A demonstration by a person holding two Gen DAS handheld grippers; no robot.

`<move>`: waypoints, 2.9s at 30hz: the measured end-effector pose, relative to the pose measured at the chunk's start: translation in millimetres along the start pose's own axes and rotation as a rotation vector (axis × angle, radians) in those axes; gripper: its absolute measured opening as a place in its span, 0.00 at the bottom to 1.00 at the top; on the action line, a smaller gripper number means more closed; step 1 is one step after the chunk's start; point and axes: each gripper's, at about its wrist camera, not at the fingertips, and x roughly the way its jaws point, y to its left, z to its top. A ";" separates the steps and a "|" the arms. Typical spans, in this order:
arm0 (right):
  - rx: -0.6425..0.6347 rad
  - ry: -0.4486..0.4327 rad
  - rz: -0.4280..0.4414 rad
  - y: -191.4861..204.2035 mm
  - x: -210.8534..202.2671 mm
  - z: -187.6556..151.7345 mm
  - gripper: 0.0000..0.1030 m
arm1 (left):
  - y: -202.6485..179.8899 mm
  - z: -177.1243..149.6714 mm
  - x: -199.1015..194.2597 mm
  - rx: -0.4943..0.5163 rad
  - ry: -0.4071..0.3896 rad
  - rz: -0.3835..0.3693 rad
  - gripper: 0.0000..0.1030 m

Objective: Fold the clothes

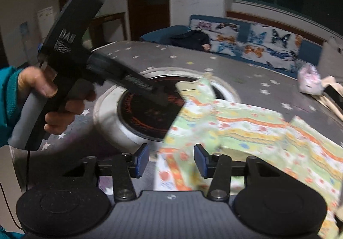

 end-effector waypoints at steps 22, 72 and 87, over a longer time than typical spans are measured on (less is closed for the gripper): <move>-0.027 0.054 0.157 22.9 5.9 -22.7 0.06 | 4.7 -0.3 -16.2 0.017 -0.063 0.001 1.00; 0.294 0.078 -0.274 -166.8 -4.0 -38.5 0.48 | -33.6 -5.6 61.0 0.158 0.008 0.061 0.05; 0.250 0.069 -0.315 -192.6 61.8 5.1 0.49 | -17.6 30.7 95.8 0.173 0.001 0.092 0.08</move>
